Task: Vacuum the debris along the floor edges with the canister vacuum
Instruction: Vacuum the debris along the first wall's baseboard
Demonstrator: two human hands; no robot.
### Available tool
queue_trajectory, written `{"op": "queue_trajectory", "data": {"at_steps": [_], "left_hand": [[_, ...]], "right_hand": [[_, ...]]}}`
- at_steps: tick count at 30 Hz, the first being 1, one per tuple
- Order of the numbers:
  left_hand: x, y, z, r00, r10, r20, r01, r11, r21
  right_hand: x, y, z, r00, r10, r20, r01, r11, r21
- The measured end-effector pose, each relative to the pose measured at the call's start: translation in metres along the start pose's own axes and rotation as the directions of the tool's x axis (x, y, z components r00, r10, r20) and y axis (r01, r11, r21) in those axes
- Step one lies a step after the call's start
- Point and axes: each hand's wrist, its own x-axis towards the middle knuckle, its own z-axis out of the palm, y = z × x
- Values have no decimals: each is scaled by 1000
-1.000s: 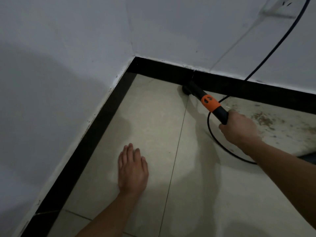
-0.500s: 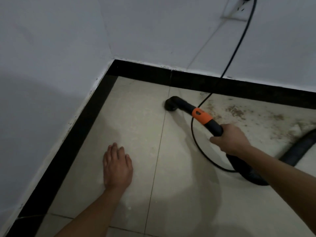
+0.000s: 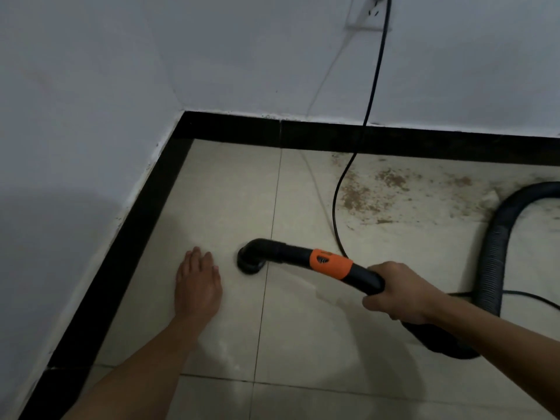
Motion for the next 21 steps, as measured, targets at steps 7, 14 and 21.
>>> {"op": "queue_trajectory", "data": {"at_steps": [7, 14, 21], "left_hand": [[1, 21, 0, 997, 5, 71, -7, 1000, 21], [5, 103, 17, 983, 175, 52, -167, 977, -129], [7, 144, 38, 981, 186, 49, -179, 976, -128]], "right_hand": [[-23, 16, 19, 984, 33, -175, -53, 992, -110], [-90, 81, 14, 932, 234, -276, -246, 969, -8], [-126, 126, 8, 882, 323, -343, -313, 946, 84]]}}
